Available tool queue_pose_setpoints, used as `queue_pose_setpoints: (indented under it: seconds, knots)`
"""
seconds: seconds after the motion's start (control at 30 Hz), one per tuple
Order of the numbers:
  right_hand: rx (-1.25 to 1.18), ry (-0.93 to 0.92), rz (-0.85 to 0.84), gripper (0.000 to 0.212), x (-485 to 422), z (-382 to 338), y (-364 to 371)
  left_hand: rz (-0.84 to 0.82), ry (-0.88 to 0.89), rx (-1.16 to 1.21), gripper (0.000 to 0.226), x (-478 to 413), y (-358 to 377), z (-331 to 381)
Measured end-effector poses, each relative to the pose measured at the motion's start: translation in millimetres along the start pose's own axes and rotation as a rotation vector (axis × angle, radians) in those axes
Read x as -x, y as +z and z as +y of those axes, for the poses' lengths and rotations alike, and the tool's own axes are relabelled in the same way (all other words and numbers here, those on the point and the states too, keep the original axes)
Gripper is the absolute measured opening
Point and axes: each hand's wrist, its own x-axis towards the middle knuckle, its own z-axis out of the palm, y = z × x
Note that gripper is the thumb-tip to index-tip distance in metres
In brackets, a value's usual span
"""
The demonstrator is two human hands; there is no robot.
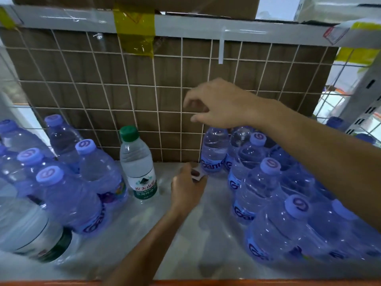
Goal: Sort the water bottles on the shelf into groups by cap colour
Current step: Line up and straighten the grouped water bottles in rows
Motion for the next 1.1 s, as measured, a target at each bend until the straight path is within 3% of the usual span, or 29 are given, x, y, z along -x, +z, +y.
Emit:
queue_pose_setpoints:
  seconds: [0.2,0.4,0.47,0.63,0.83,1.1]
  knots:
    - [-0.143,-0.357,-0.066,0.034,-26.7,-99.1,1.4,0.303,0.295,-0.057,0.013,54.6,-65.9,-22.0]
    - [-0.078,-0.524,-0.015,0.051,-70.5,-166.8,35.3,0.647,0.139,-0.106,0.017,103.2,-118.7,-71.4]
    - [-0.038,-0.561,-0.010,0.049,-79.5,-183.1,46.8,0.684,0.032,-0.113,0.023,113.3,-129.1,-87.1]
    - [0.054,-0.551,-0.184,0.043,-90.5,-202.0,78.4,0.622,-0.147,-0.173,0.050,125.8,-135.0,-116.9]
    - [0.025,-0.573,-0.215,0.030,-69.3,-179.0,70.9,0.482,-0.254,-0.193,0.069,128.1,-130.5,-118.0]
    - [0.093,-0.398,-0.321,0.038,-20.8,-115.8,49.4,0.077,-0.104,-0.143,0.054,109.6,-91.5,-91.8]
